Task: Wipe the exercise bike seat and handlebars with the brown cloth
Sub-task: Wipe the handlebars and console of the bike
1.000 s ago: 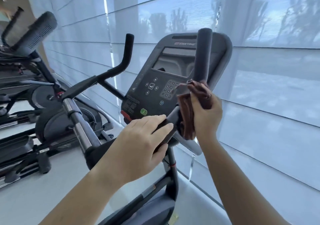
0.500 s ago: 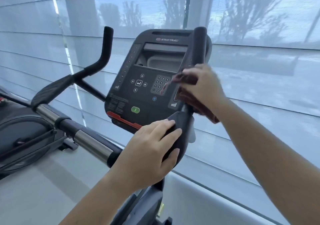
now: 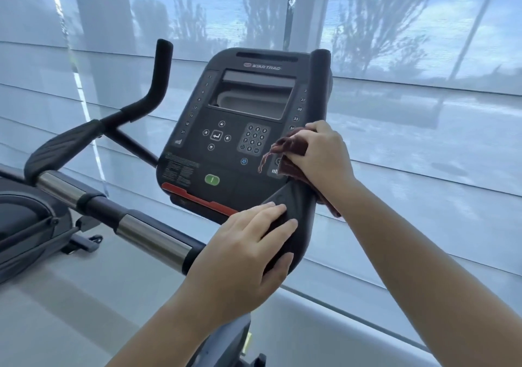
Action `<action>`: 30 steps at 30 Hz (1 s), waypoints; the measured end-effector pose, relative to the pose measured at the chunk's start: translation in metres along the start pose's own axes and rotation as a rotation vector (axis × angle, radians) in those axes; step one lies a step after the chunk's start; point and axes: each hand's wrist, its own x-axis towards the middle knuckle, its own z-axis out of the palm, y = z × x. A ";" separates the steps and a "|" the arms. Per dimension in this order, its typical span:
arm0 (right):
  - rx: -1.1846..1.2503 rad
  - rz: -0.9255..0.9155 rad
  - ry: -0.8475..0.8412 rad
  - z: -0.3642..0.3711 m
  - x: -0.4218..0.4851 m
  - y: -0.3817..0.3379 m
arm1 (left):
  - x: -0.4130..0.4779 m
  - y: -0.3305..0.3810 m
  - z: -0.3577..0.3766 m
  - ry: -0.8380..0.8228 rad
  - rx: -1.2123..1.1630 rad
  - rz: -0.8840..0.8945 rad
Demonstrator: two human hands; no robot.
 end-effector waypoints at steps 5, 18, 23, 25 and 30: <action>0.078 0.007 -0.009 -0.006 -0.018 -0.004 | -0.006 0.000 0.000 0.007 -0.003 0.003; -0.094 -0.020 -0.142 -0.019 -0.033 -0.027 | -0.008 0.000 0.004 0.089 0.007 0.007; 0.092 -0.033 -0.146 -0.033 -0.057 -0.028 | -0.012 -0.001 0.006 0.115 0.012 0.016; 0.097 -0.055 -0.129 -0.034 -0.067 -0.033 | -0.013 -0.001 0.007 0.140 0.012 0.023; 0.136 -0.129 -0.106 -0.032 -0.091 -0.033 | -0.015 0.003 0.010 0.193 0.042 0.014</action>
